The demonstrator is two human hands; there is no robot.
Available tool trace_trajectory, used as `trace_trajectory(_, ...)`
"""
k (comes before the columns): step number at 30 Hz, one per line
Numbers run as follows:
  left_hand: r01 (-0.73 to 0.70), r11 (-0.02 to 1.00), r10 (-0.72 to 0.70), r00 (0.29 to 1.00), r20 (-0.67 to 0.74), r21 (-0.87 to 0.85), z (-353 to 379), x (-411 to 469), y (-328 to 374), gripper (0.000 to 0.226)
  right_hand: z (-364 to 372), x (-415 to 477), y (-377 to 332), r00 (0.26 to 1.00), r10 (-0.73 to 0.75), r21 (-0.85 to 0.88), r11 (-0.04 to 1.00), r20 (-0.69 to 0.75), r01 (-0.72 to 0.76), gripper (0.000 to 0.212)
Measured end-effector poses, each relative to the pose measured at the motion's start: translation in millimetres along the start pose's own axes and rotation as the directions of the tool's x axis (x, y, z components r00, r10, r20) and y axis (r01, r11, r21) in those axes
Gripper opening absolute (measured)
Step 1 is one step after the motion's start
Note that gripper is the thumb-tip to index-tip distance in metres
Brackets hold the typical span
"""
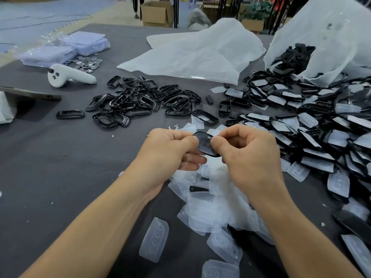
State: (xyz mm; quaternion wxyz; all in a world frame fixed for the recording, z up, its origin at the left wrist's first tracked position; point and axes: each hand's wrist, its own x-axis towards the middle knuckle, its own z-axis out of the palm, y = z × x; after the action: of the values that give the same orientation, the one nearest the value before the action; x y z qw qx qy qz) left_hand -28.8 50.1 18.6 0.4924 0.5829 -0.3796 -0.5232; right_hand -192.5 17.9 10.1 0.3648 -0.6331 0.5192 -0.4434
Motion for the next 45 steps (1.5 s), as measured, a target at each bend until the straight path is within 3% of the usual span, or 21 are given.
trace_trajectory(5,-0.004,0.999,0.004,1.000,-0.021,-0.036,3,0,-2,0.016,3,-1,0,0.999,0.016,0.058,0.998,0.051,-0.019,0.004)
trace_trajectory(8,0.009,0.998,-0.007,1.000,0.026,-0.056,2,1,-2,0.017,3,0,0,0.997,0.010,0.047,0.999,0.071,-0.013,0.013)
trace_trajectory(13,0.022,1.000,-0.025,0.991,0.135,0.018,-6,-1,2,0.039,0,2,-1,0.996,0.017,0.034,0.999,0.091,-0.020,0.015)
trace_trajectory(19,-0.026,0.993,0.024,1.000,0.011,0.116,-9,2,1,0.008,0,-1,-4,0.995,-0.013,0.000,1.000,0.102,0.013,0.015)
trace_trajectory(24,-0.037,0.980,0.036,0.999,0.009,0.194,-8,2,1,0.013,-1,0,-4,0.994,-0.011,0.058,0.998,0.109,0.004,0.018)
trace_trajectory(32,-0.050,0.986,0.064,0.995,-0.082,0.157,0,-1,3,0.019,4,2,0,0.995,0.002,0.201,0.979,0.100,-0.022,0.027)
trace_trajectory(39,-0.118,0.928,0.152,0.986,-0.068,0.355,-4,-2,2,0.020,2,2,3,0.991,-0.035,0.177,0.984,0.127,0.012,0.029)
trace_trajectory(45,-0.133,0.941,0.172,0.980,-0.101,0.310,-4,0,1,0.024,-1,3,1,0.990,-0.022,0.172,0.985,0.138,-0.003,0.037)
